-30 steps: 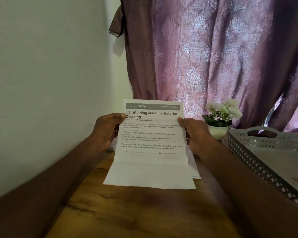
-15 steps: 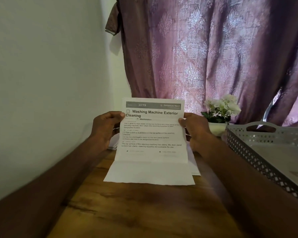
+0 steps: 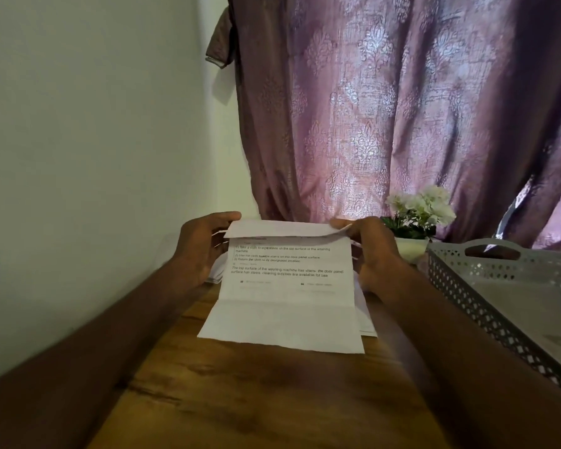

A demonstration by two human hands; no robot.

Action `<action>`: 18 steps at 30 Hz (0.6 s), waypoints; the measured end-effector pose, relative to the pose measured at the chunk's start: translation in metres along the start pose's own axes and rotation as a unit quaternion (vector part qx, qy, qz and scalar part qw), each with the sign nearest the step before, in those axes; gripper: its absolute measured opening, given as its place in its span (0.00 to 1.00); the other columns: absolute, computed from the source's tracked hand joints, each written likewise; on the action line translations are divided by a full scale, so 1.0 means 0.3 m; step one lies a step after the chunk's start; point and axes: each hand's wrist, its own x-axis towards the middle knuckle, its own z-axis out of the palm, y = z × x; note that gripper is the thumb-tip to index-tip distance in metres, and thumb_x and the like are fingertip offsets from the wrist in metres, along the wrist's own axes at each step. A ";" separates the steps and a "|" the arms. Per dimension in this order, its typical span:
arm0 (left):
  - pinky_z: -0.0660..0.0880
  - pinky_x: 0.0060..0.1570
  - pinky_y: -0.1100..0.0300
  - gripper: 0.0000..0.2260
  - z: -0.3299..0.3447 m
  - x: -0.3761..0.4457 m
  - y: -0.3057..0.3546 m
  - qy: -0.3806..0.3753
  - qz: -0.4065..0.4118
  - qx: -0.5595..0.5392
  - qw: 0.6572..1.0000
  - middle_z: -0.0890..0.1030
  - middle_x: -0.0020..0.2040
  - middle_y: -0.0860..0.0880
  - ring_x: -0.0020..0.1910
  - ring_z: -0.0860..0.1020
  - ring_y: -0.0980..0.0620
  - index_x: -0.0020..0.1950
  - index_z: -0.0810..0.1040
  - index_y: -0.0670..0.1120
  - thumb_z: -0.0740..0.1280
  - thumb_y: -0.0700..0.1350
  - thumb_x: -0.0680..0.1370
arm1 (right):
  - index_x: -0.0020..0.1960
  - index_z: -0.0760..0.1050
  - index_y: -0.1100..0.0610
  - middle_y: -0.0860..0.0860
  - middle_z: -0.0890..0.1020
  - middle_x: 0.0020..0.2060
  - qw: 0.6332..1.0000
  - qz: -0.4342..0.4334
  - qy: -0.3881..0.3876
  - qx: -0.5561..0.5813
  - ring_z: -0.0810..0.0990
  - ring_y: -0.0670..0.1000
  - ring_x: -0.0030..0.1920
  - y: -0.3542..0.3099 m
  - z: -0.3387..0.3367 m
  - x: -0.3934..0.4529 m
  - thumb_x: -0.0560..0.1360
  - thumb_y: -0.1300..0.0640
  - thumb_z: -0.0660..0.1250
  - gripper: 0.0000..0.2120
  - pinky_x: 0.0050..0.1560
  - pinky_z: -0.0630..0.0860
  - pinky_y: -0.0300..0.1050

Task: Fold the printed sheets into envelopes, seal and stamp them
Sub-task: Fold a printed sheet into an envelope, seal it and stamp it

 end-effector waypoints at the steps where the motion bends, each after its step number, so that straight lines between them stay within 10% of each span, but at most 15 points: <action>1: 0.83 0.44 0.56 0.09 -0.002 0.001 -0.001 -0.008 -0.001 -0.011 1.000 0.88 0.48 0.44 0.48 0.86 0.45 0.52 0.87 0.41 0.66 0.41 0.82 | 0.54 0.86 0.60 0.52 0.81 0.32 1.000 0.004 -0.010 0.007 0.77 0.50 0.29 0.000 -0.005 0.000 0.70 0.61 0.62 0.18 0.38 0.77 0.44; 4: 0.84 0.46 0.56 0.09 0.003 0.001 -0.003 -0.027 -0.001 -0.019 0.999 0.87 0.49 0.44 0.47 0.86 0.47 0.55 0.86 0.41 0.68 0.44 0.82 | 0.52 0.87 0.59 0.46 0.77 0.23 1.000 0.007 -0.023 0.014 0.73 0.47 0.25 -0.003 -0.006 -0.002 0.72 0.55 0.64 0.15 0.32 0.72 0.43; 9: 0.82 0.51 0.51 0.18 0.016 -0.006 -0.004 -0.080 -0.040 0.024 0.996 0.85 0.55 0.42 0.52 0.85 0.44 0.65 0.80 0.41 0.74 0.48 0.79 | 0.48 0.87 0.56 0.55 0.86 0.43 0.999 -0.047 -0.015 0.012 0.82 0.56 0.43 0.012 0.015 0.001 0.71 0.67 0.71 0.10 0.49 0.81 0.52; 13: 0.82 0.58 0.43 0.08 0.014 -0.009 -0.020 -0.094 -0.069 0.049 0.992 0.86 0.54 0.37 0.55 0.85 0.36 0.53 0.83 0.39 0.75 0.42 0.77 | 0.53 0.86 0.53 0.60 0.86 0.53 0.997 -0.075 0.006 0.024 0.83 0.58 0.48 -0.001 0.012 0.008 0.73 0.69 0.69 0.16 0.55 0.83 0.61; 18: 0.85 0.38 0.48 0.08 0.012 -0.006 -0.035 -0.067 -0.086 0.008 0.994 0.87 0.53 0.36 0.45 0.88 0.38 0.54 0.81 0.37 0.75 0.39 0.78 | 0.62 0.75 0.58 0.59 0.84 0.55 0.998 -0.046 -0.042 -0.015 0.84 0.59 0.52 0.010 -0.004 0.022 0.72 0.60 0.79 0.22 0.55 0.82 0.59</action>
